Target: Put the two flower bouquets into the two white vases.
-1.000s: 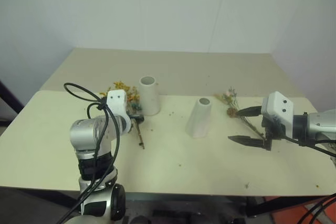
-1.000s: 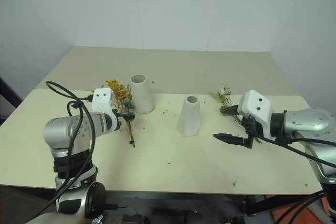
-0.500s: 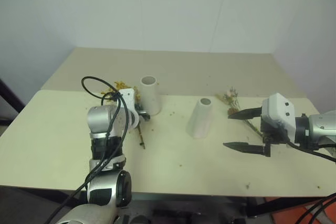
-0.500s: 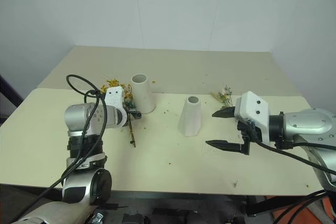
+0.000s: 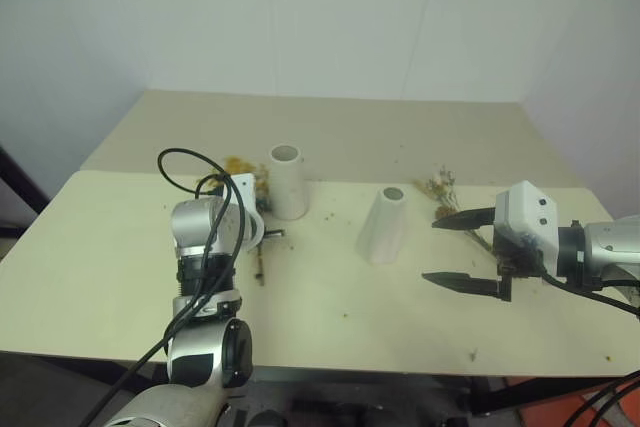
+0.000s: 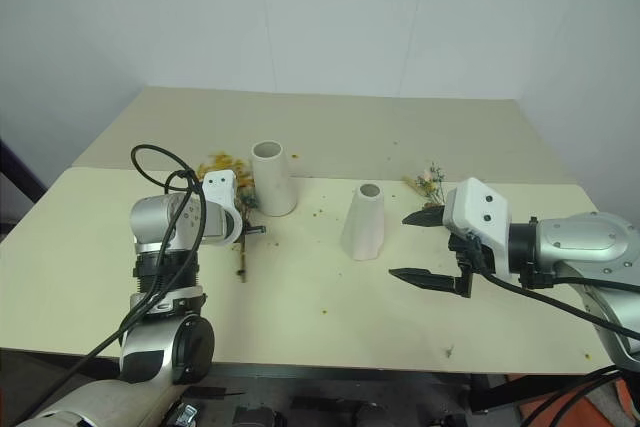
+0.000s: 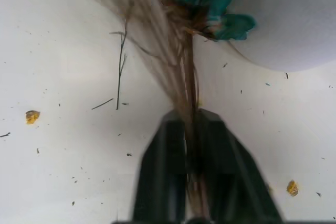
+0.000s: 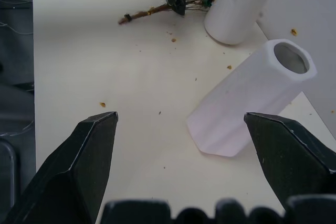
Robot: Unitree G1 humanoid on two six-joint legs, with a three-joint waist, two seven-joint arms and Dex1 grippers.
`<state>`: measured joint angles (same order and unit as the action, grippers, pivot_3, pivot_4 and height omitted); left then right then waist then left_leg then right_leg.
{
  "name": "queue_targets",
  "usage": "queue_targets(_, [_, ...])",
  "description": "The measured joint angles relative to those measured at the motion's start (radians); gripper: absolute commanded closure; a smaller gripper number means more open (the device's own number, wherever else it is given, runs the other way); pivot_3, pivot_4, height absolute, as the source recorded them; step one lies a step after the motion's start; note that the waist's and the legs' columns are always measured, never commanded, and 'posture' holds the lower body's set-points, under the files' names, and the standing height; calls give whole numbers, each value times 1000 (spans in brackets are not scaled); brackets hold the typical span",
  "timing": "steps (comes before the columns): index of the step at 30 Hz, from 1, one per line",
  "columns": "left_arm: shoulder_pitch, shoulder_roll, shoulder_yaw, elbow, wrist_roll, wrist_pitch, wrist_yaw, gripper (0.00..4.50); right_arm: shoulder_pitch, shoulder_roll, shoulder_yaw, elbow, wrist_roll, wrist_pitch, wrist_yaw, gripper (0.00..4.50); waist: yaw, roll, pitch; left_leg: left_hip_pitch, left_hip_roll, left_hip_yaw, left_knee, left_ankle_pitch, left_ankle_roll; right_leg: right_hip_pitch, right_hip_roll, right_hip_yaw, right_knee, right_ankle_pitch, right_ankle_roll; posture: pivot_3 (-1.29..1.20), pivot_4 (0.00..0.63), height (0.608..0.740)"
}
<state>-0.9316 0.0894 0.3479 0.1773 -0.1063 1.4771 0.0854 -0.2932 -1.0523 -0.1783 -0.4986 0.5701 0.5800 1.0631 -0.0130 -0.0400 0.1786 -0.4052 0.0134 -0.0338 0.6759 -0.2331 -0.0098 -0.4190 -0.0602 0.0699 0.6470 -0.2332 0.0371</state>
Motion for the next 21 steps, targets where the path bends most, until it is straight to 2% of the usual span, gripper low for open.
queue_targets(5, [29, 33, -68, -41, 25, -79, 8, 4496, 10, 5, 11, 8, -5, 0, -4, 0, -2, 0, 0, 0, 0, 0, 0, 0, 0, -1, 0, 0, 0, 0, 0, 0, 150, 740])
queue_targets(8, [95, 51, -128, -105, 104, -230, 90, 4496, 26, 7, 11, 11, -7, 0, -6, 0, -1, 0, 0, 0, 0, 0, -1, 0, 0, -1, 0, 1, 0, 0, 0, 0, 150, 740])
queue_targets(10, [105, 72, -122, -119, 140, -277, 132, 4496, 33, 8, 11, 11, -7, 0, -6, 0, 0, 0, 0, 0, 0, 0, -1, 0, 0, -1, 0, 1, 1, 1, 0, 0, 150, 740])
queue_targets(15, [118, 236, -185, -190, 166, -277, 67, 4496, 41, 31, 11, 34, -9, -1, -27, 0, -1, 0, 0, 0, 0, 0, -1, 0, 0, -1, 0, 1, 0, 0, 0, 0, 150, 740])
queue_targets(18, [120, 268, -173, -207, 158, -333, 28, 4496, 28, 48, 11, 33, 2, 0, -40, 0, 5, 0, 0, 0, 0, 0, 0, 0, 0, -1, 0, 0, 0, 0, 0, 0, 150, 740])
queue_targets(21, [117, 275, -75, -191, 94, -528, -22, 4496, -10, 65, 1, 31, 16, 0, -61, 0, 3, 0, 0, -1, 0, 0, 0, 0, 0, -1, 0, 0, 0, 1, 0, 0, 150, 740])
